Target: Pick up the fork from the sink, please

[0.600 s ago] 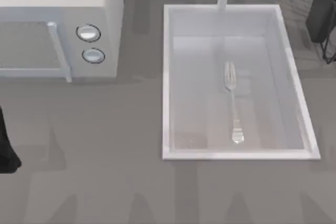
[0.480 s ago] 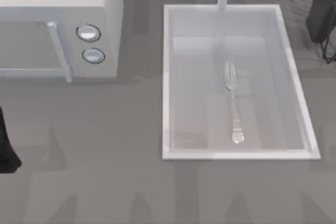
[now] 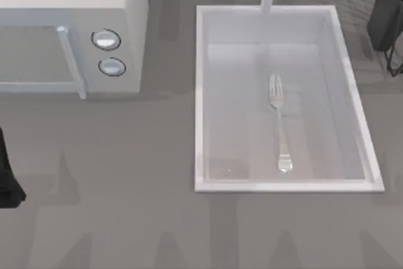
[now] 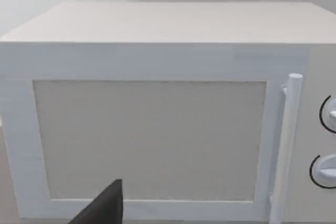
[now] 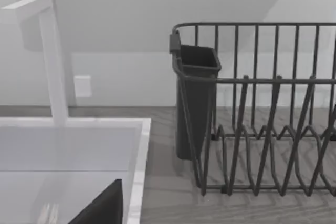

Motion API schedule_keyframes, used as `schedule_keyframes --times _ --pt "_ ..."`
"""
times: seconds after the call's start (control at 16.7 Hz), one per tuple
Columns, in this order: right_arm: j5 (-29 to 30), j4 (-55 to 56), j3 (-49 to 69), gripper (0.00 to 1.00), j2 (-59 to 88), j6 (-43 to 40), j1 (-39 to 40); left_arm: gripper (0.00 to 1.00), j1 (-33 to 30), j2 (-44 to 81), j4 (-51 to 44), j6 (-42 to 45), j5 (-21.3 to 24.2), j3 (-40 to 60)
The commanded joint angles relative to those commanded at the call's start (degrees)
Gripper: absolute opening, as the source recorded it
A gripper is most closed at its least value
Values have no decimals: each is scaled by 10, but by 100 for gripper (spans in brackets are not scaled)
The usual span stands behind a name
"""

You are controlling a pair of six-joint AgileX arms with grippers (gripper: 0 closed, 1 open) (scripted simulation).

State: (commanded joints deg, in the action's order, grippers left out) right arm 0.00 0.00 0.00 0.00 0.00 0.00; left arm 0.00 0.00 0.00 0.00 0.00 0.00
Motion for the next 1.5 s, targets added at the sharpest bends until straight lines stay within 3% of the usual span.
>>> schedule_keyframes --times 0.96,1.2,1.5 --pt "0 -9 16 100 16 2 2 100 0 0 0 0 0 0" --pt "2 -62 115 100 116 12 14 100 0 0 0 0 0 0" --pt "4 -183 335 100 339 38 42 100 0 0 0 0 0 0"
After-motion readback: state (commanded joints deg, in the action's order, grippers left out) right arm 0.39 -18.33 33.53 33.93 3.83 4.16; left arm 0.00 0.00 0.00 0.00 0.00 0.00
